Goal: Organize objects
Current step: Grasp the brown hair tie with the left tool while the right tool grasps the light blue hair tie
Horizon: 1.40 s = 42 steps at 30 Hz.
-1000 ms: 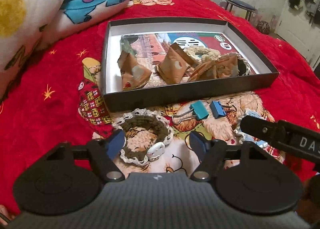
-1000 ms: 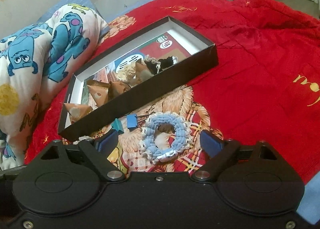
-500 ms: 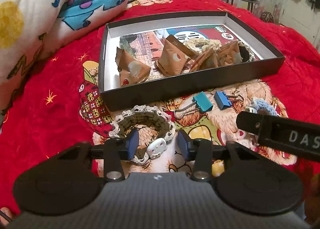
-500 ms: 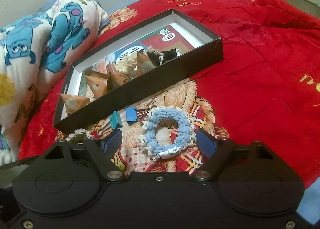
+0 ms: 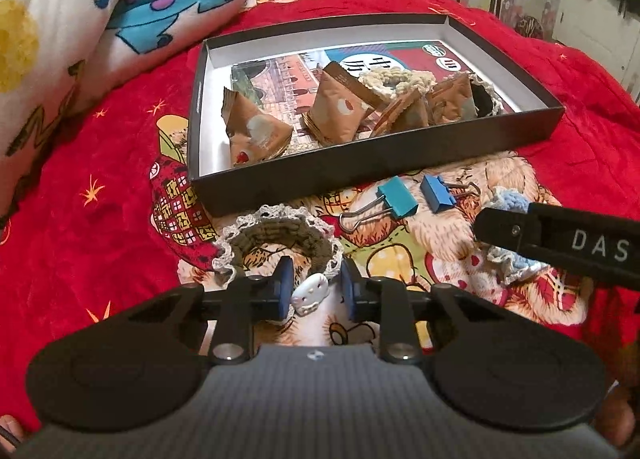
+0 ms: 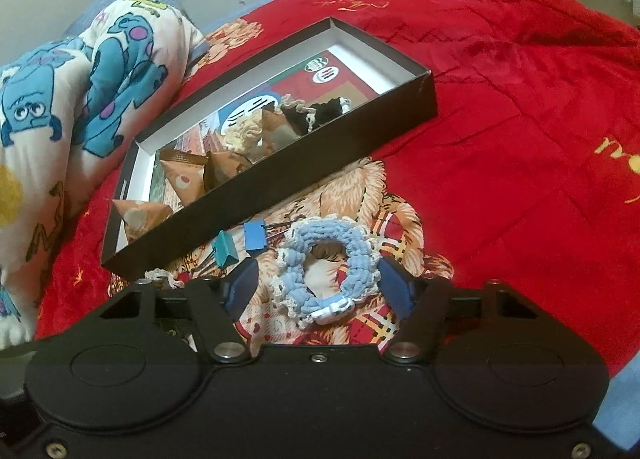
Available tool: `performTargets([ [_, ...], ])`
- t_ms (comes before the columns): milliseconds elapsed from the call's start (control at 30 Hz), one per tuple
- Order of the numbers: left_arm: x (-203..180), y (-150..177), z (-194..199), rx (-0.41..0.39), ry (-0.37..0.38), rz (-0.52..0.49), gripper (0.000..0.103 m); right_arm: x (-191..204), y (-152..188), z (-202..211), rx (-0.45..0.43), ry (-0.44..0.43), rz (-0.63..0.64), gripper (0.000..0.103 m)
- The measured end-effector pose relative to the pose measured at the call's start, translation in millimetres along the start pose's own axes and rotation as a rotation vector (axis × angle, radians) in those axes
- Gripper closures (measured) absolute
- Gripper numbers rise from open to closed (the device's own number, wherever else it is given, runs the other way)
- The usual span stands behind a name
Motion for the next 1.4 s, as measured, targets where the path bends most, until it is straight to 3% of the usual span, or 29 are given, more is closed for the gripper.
performTargets([
  [100,-2,0,1,-0.006,0.015,0.001,0.083,-1,0,-1,-0.003,0.006,-0.008,0.041],
  [300,-5,1,5,-0.019,0.013,0.010,0.086,-4,-3,-2,-0.008,0.010,-0.033,0.048],
  [467,-8,-1,6,-0.038,0.011,0.010,0.087,-8,-5,-3,0.004,-0.036,-0.098,0.051],
  [667,-16,-1,9,-0.061,0.005,-0.013,0.087,-11,-4,-7,0.027,-0.041,-0.110,0.064],
  [900,-22,-1,13,-0.085,0.016,-0.033,0.087,-12,-2,-13,0.055,-0.061,-0.127,0.088],
  [1400,-19,-10,34,-0.175,0.025,-0.013,0.088,-14,-14,2,0.007,-0.058,-0.135,0.091],
])
Point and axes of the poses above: each gripper's, at about its wrist camera, not at the fingertips, and z roughly against the way its jaws point, x to its left, y to its underside, the point moved 9 cm from there along -z, roughly the way its jaws point, and after that the axes turned 6 degrees about x, right-handed, at the moved point
